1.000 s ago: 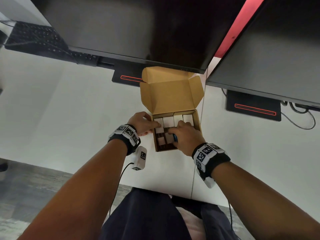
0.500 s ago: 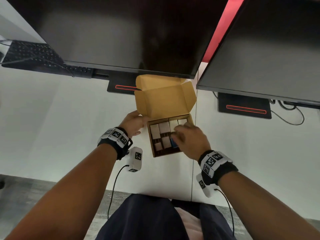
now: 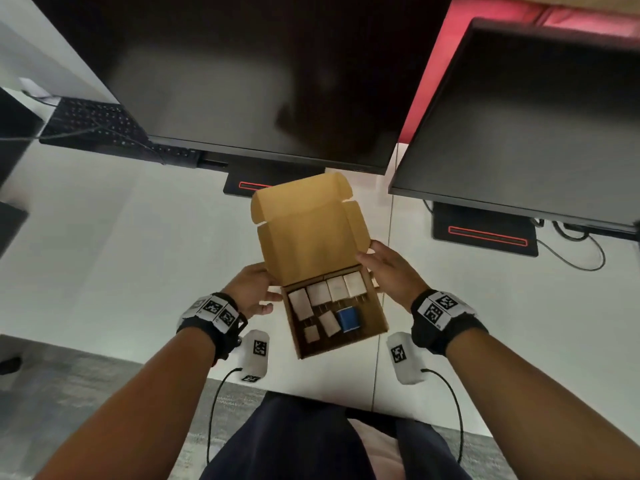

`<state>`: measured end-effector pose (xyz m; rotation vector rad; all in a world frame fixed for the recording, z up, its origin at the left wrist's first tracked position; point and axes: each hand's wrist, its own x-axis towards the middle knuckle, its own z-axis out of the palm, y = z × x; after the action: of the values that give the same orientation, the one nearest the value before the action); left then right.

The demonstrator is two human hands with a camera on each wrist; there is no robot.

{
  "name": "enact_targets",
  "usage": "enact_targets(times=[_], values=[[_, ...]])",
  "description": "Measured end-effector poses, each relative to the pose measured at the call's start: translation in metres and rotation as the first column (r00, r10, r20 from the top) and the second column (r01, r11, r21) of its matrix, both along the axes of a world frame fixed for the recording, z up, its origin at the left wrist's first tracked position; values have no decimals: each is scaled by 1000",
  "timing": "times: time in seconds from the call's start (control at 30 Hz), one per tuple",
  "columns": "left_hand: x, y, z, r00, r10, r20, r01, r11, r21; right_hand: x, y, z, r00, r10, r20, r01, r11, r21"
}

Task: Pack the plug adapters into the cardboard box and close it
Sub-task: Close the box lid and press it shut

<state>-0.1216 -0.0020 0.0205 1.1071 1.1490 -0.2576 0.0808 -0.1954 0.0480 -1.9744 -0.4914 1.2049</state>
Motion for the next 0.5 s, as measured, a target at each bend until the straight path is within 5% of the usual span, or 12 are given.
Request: enact_targets(times=[0.5], values=[[29,24,48,968,137,210,-154,986,64,7,9,20,899,-375,-228,392,919,32]])
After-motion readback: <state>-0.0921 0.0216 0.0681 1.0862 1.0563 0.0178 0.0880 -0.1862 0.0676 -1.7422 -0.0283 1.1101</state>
